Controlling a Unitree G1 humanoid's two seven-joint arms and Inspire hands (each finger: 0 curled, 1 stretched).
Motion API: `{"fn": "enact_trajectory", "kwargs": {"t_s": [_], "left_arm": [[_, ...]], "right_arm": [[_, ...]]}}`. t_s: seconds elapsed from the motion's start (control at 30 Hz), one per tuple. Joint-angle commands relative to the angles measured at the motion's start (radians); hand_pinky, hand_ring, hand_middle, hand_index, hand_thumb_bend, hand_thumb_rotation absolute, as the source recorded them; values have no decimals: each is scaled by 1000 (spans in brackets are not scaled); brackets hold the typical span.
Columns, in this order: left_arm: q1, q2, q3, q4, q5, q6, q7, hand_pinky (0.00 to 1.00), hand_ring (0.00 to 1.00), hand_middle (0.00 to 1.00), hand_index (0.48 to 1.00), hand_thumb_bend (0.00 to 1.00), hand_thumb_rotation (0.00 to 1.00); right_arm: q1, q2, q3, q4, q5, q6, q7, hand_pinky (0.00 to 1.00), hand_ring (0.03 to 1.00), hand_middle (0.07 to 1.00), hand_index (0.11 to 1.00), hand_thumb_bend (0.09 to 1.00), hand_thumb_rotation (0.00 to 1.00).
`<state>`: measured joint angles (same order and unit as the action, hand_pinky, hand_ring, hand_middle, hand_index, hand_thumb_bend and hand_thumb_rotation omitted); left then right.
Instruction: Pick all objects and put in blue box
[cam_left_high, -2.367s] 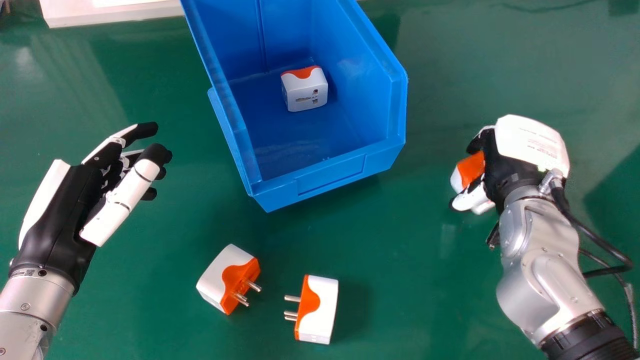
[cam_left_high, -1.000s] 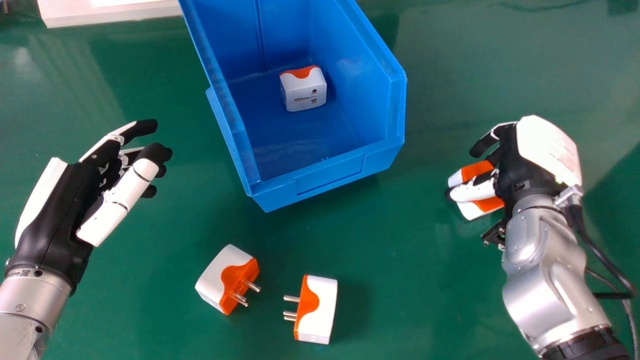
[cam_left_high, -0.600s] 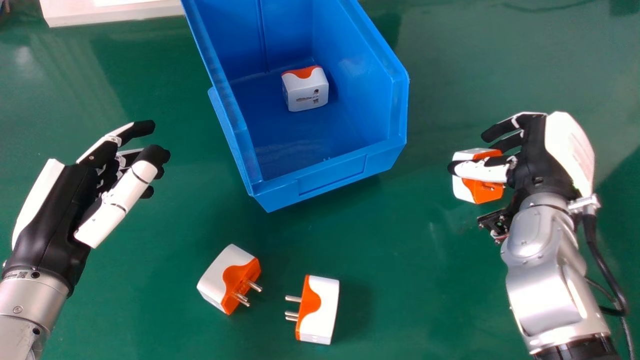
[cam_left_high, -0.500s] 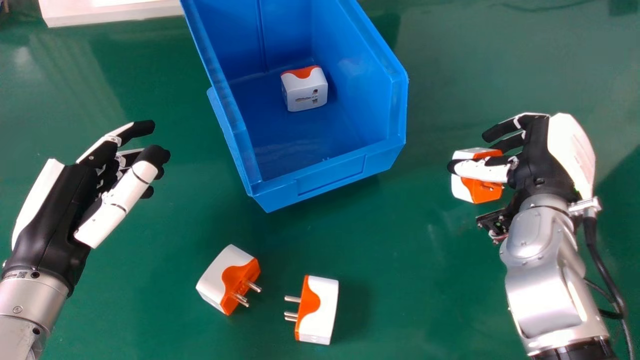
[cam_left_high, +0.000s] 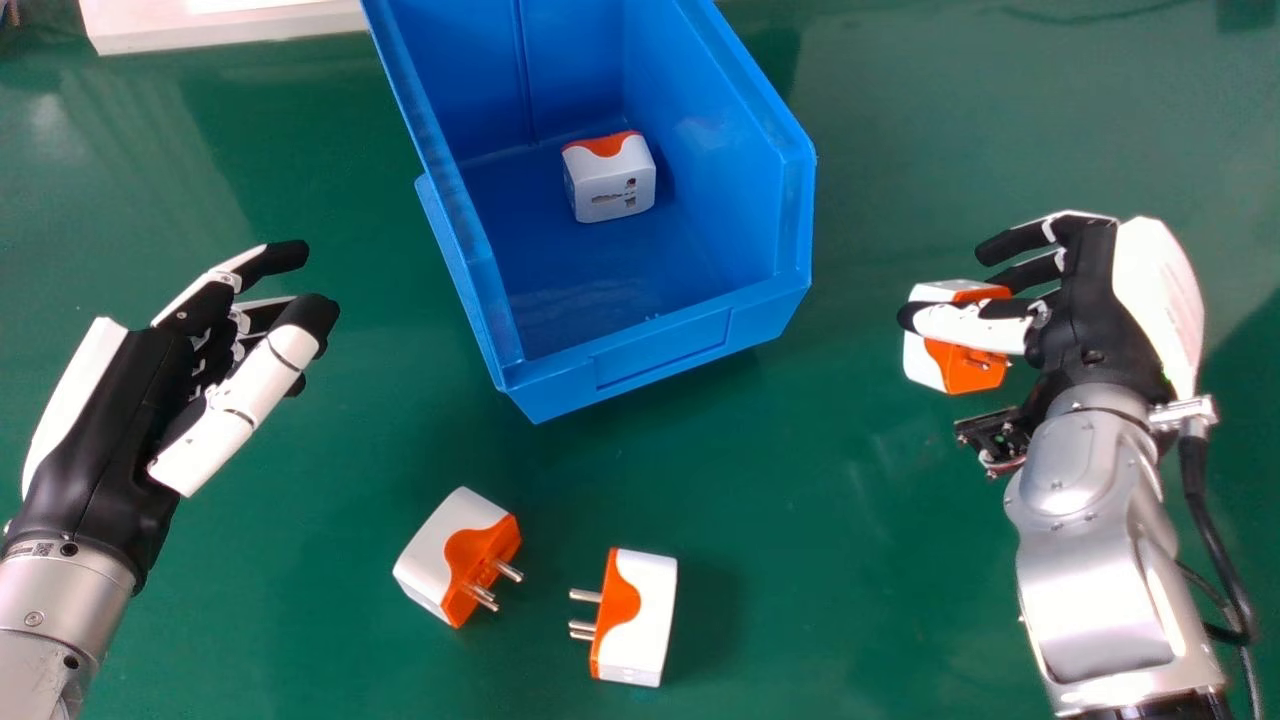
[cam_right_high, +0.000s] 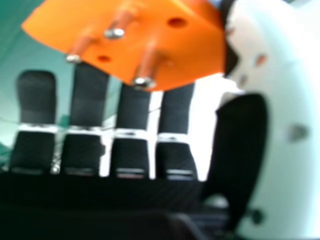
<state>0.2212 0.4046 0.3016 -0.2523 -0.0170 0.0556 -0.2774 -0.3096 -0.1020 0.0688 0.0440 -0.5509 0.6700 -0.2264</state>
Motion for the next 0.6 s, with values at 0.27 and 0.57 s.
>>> {"fn": "enact_trajectory", "kwargs": {"t_s": [0.27, 0.57], "left_arm": [[-3, 17, 13, -20, 5, -11, 4, 697, 739, 762, 856, 631, 752], [-1, 17, 16, -27, 0, -3, 0, 696, 739, 762, 855, 629, 750]], "right_arm": [[-3, -20, 7, -24, -14, 33, -4, 311, 405, 496, 556, 488, 0], [16, -16, 12, -37, -6, 18, -10, 314, 408, 499, 550, 489, 0]]}}
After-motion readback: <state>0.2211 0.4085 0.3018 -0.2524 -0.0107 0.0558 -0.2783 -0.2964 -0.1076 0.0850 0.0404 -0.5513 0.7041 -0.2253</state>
